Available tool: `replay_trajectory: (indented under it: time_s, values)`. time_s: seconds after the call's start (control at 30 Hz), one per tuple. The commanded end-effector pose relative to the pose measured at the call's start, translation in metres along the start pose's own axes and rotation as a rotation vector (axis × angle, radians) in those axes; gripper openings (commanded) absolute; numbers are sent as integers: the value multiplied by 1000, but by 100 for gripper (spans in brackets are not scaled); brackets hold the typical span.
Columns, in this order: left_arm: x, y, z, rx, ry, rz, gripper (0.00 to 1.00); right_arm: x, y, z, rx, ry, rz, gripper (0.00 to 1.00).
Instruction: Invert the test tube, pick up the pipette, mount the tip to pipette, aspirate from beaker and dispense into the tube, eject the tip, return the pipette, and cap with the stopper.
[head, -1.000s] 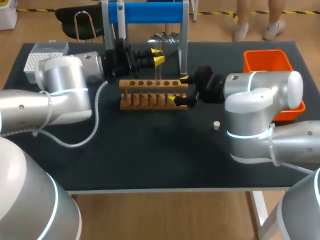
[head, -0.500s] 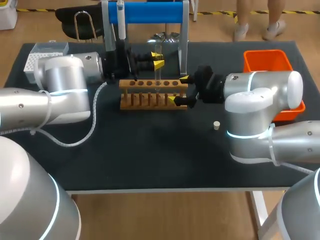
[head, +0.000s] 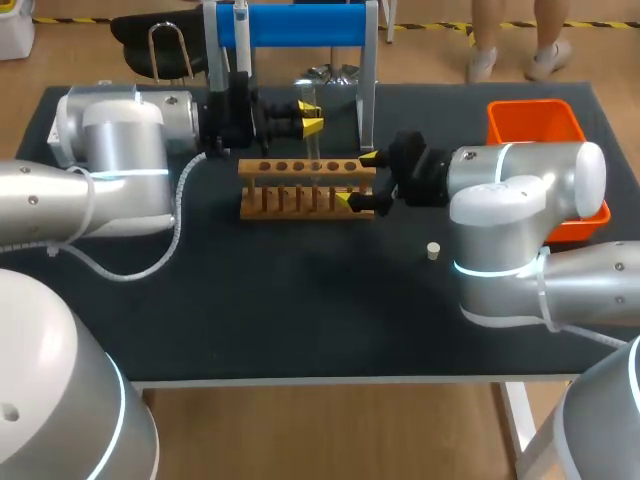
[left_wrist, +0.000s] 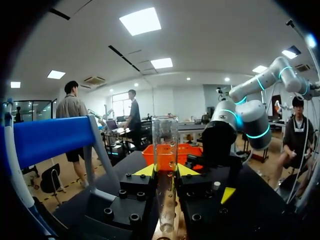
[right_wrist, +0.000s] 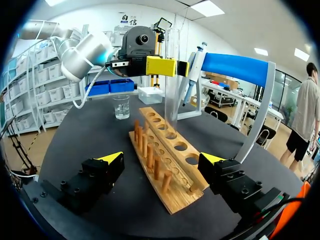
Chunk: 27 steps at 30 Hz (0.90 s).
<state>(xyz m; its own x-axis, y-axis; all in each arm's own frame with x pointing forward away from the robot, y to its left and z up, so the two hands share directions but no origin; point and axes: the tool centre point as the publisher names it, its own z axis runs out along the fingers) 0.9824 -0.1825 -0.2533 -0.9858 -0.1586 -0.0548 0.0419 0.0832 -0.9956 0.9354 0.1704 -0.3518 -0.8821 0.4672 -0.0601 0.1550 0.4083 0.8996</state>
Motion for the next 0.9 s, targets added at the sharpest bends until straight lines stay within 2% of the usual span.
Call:
replay_trajectory:
  time_s: [0.03, 0.9]
  values:
    - [0, 5, 4, 5, 5, -4, 0, 1, -1, 1, -1, -3, 0, 100]
    - [2, 22, 10, 32, 14, -8, 0, 1, -1, 1, -1, -3, 0, 100]
